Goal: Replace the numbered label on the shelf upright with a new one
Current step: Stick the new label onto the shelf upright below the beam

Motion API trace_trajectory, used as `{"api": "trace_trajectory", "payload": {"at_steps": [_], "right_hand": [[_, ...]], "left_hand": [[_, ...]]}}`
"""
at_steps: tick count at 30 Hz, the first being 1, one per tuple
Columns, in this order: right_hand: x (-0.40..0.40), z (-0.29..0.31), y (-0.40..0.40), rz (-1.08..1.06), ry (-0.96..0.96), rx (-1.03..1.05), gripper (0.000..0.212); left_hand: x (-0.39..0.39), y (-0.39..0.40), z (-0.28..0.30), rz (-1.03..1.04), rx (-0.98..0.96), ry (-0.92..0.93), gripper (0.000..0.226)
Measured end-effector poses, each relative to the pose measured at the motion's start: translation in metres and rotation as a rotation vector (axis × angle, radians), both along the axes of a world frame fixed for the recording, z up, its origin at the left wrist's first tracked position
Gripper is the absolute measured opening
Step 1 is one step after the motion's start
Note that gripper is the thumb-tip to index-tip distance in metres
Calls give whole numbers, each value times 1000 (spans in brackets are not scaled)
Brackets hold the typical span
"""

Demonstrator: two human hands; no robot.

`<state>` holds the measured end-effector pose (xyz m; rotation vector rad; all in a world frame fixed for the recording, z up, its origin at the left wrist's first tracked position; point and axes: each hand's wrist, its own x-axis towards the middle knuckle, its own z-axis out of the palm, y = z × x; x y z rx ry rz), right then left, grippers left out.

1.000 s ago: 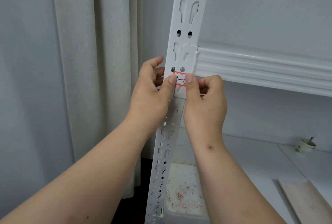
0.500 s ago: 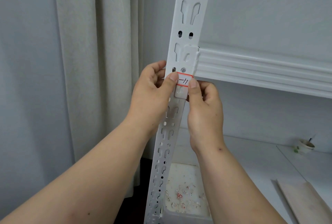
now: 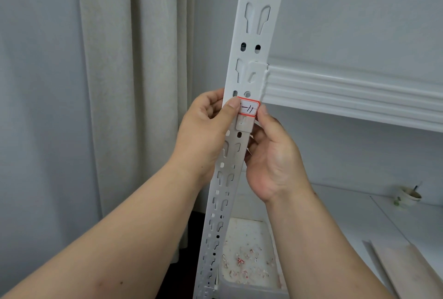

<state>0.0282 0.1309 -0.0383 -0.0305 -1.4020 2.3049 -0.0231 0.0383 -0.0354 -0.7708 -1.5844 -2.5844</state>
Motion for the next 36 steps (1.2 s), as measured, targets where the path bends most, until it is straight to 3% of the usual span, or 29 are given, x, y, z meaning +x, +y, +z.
{"api": "trace_trajectory", "payload": {"at_steps": [9, 15, 21, 25, 30, 36], "right_hand": [[3, 10, 7, 108, -93, -81, 18], [3, 1, -3, 54, -24, -108, 40], [1, -4, -2, 72, 44, -123, 41], [4, -5, -2, -63, 3, 40, 31], [-1, 7, -11, -418, -77, 346, 37], [-6, 11, -11, -535, -89, 551, 31]], "left_hand": [[1, 4, 4, 43, -2, -29, 16], [2, -2, 0, -1, -24, 7, 26], [2, -5, -2, -24, -17, 9, 29], [4, -5, -1, 5, -36, 21, 29], [8, -1, 7, 101, -46, 7, 6], [7, -1, 9, 143, -69, 24, 6]]}}
